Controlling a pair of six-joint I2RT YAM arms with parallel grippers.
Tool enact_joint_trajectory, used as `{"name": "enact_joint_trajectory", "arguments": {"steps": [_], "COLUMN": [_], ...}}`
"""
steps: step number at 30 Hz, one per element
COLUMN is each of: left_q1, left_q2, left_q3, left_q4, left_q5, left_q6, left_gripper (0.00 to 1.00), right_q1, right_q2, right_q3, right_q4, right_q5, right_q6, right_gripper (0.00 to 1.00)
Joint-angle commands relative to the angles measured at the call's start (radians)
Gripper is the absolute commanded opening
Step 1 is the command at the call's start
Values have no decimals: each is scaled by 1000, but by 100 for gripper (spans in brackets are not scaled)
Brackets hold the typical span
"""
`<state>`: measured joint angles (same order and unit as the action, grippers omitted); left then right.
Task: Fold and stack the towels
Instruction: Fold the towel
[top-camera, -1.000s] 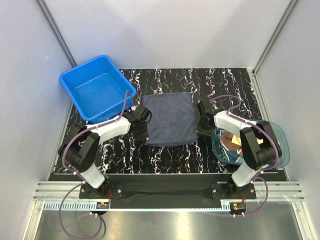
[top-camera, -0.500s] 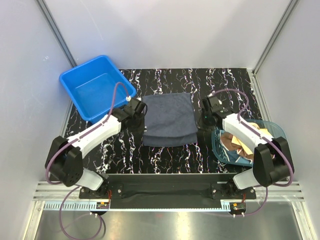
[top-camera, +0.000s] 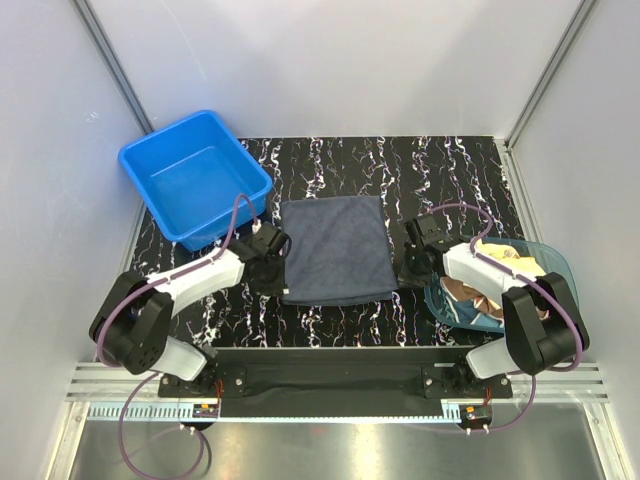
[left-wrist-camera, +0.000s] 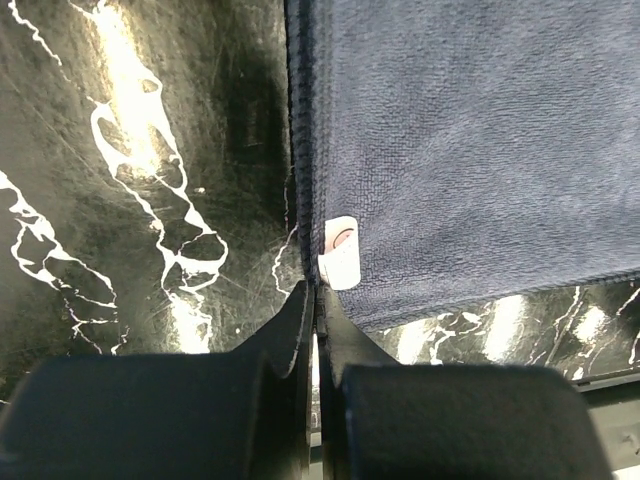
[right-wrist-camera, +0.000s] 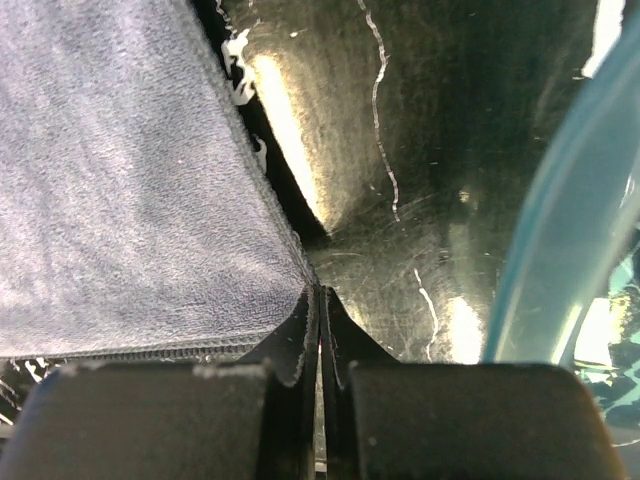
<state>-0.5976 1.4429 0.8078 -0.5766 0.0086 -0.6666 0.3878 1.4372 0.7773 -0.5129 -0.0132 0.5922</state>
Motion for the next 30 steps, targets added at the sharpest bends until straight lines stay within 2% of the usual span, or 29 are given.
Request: {"name": "enact_joint_trajectory", "arguments": {"steps": [1, 5, 7, 13, 19, 23, 28, 30], "left_q1": [-1, -1, -1, -4, -4, -5, -5, -5], "left_q2": [-9, -53, -99, -182, -184, -187, -168, -168], "left_q3": [33, 191, 231, -7, -131, -196, -196, -193], "left_q4": [3, -135, -172, -57, 20, 70, 64, 54], "left_q5": [8, -6, -6, 65, 85, 109, 90, 87], "left_q6": [4, 30, 24, -10, -31, -54, -45, -41], "left_gripper": [0, 0, 0, 0, 0, 0, 0, 5], "right_q1": [-4, -4, -4, 5, 19, 32, 54, 59], "right_q2": [-43, -86, -109, -213, -225, -232, -163, -155], "right_q3": [14, 160, 177, -5, -124, -164, -148, -142], "right_q4": [31, -106, -137, -23, 27, 60, 50, 39], "right_q5": [-30, -22, -17, -86, -76, -110, -77, -64], "right_q6": [-28, -60, -66, 20, 23, 20, 31, 43], "right_gripper": [0, 0, 0, 0, 0, 0, 0, 0]}}
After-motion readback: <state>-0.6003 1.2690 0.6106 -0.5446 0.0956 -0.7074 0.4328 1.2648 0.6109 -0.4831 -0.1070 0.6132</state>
